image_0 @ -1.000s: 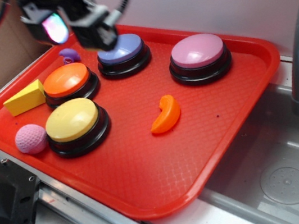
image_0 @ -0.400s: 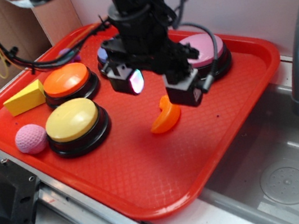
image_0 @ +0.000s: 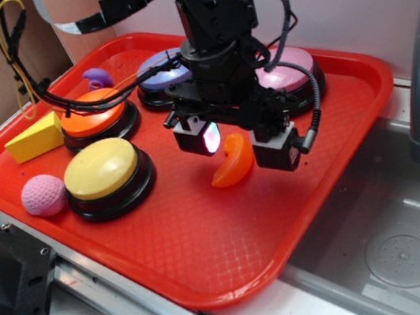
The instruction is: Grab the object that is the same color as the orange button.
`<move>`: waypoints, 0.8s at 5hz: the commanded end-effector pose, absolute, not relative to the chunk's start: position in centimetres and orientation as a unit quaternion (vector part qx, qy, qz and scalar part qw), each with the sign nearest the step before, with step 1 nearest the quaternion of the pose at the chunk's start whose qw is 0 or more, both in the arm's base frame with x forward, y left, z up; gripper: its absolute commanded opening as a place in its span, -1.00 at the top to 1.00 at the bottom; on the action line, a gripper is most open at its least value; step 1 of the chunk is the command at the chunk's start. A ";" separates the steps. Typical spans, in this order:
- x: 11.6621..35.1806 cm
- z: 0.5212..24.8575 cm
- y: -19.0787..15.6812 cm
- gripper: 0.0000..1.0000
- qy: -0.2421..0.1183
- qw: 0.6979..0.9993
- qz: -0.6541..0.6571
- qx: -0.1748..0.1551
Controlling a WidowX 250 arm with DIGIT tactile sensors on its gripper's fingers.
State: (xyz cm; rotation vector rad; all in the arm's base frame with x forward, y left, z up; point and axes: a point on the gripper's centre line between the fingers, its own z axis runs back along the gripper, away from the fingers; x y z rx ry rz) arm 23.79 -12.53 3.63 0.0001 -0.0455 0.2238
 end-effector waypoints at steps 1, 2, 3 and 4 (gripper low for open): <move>23.5 2.3 -12.6 -1.00 -0.021 0.995 0.092 -0.017; 23.3 1.9 -12.7 -1.00 -0.017 0.995 0.101 -0.012; 23.2 1.5 -12.8 0.95 -0.016 0.994 0.104 -0.003; 23.2 1.3 -12.8 1.00 -0.015 0.995 0.102 -0.001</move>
